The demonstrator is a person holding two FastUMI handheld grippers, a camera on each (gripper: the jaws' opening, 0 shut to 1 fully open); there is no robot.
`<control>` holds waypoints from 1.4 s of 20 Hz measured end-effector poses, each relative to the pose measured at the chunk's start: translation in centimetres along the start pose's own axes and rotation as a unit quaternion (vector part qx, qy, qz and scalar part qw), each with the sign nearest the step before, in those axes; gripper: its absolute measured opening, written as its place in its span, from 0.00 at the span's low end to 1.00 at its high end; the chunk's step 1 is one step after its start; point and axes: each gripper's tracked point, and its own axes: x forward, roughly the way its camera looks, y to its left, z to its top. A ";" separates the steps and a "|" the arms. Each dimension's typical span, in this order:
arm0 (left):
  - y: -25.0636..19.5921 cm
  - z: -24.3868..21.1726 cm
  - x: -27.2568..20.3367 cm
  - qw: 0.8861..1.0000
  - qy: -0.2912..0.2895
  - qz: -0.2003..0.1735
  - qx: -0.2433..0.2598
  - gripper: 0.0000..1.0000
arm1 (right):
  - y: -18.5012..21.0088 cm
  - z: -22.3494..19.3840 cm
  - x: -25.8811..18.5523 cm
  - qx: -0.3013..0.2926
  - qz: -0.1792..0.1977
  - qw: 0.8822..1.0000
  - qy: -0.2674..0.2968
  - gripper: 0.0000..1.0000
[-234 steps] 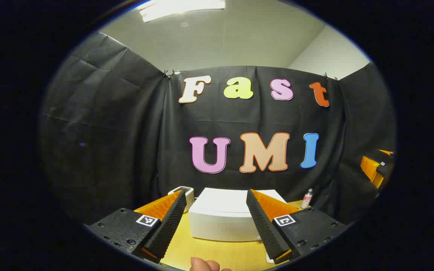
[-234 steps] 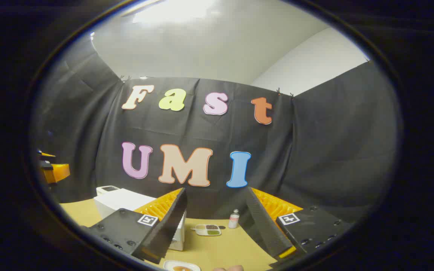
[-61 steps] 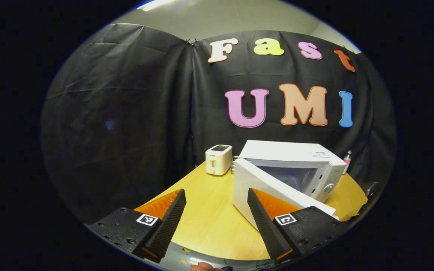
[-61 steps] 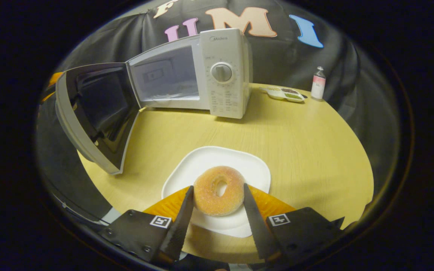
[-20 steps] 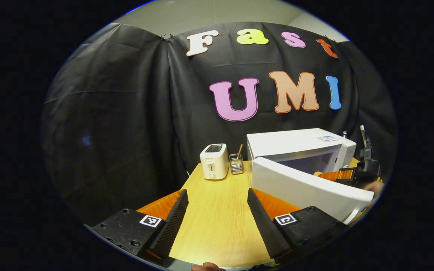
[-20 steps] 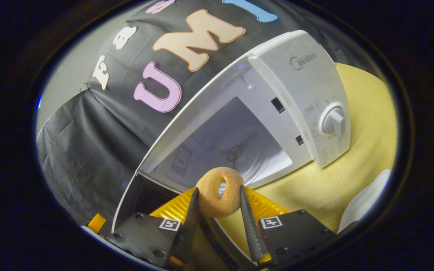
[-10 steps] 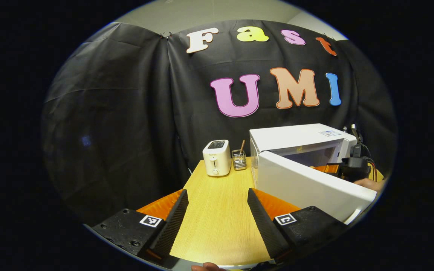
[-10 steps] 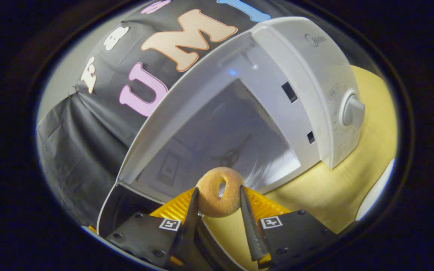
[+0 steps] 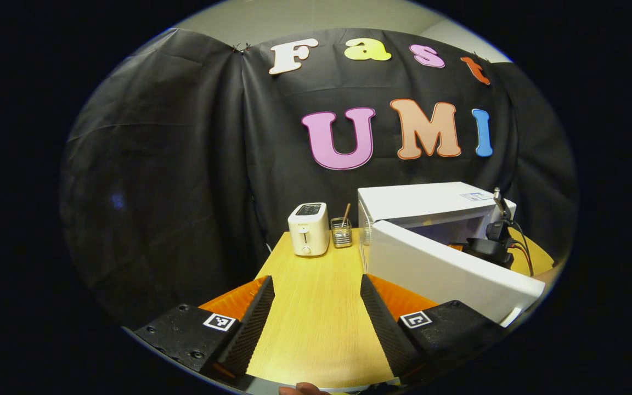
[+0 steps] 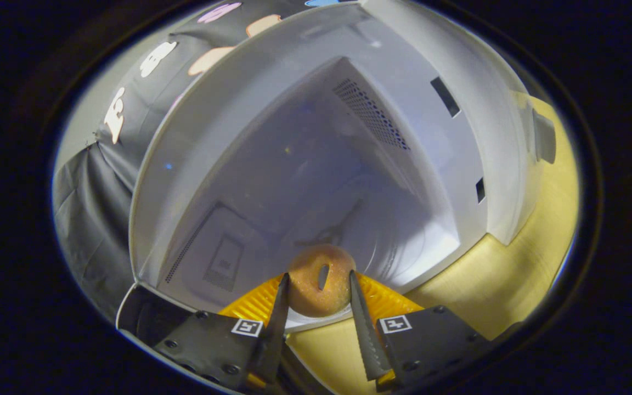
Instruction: Open the microwave oven with the left hand, put the food in, and close the microwave oven.
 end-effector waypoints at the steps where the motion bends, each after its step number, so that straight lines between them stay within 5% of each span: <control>1: -0.2 0.1 0.1 1.000 -0.002 -0.004 0.002 0.94 | -0.2 0.0 0.1 -0.004 -0.006 1.000 -0.003 0.55; 10: -1.1 0.4 0.3 1.000 -0.007 -0.016 -0.001 0.93 | -0.1 0.0 0.5 -0.004 -0.011 1.000 -0.008 0.82; 15: -1.4 0.3 0.3 1.000 -0.008 -0.017 -0.004 0.95 | -0.1 0.3 0.0 -0.014 -0.009 1.000 -0.013 0.82; 16: -1.5 0.4 0.3 1.000 -0.009 -0.017 -0.006 0.93 | -0.1 0.3 -0.1 -0.018 -0.008 1.000 -0.012 0.90; 17: -1.6 0.4 0.3 1.000 -0.009 -0.017 -0.007 0.93 | -0.2 0.5 -0.3 -0.022 -0.007 1.000 -0.012 0.82; 18: -1.8 0.4 0.3 1.000 -0.009 -0.018 -0.009 0.93 | -0.3 0.6 -0.6 -0.027 -0.007 1.000 -0.014 0.90; 20: -2.1 0.3 0.2 1.000 -0.008 -0.017 -0.012 0.93 | -0.3 0.9 -1.2 -0.042 -0.003 0.999 -0.017 0.90; 22: -2.3 0.3 0.2 1.000 -0.007 -0.016 -0.017 0.93 | -0.2 0.9 -1.9 -0.056 0.004 0.998 -0.014 0.82; 23: -2.5 0.2 0.1 1.000 -0.005 -0.015 -0.019 0.93 | -0.2 0.8 -2.2 -0.061 0.008 0.998 -0.009 0.90; 28: -3.0 0.4 -0.8 1.000 -0.008 -0.001 -0.027 0.93 | 0.2 1.7 -4.4 -0.080 0.038 0.996 0.000 0.90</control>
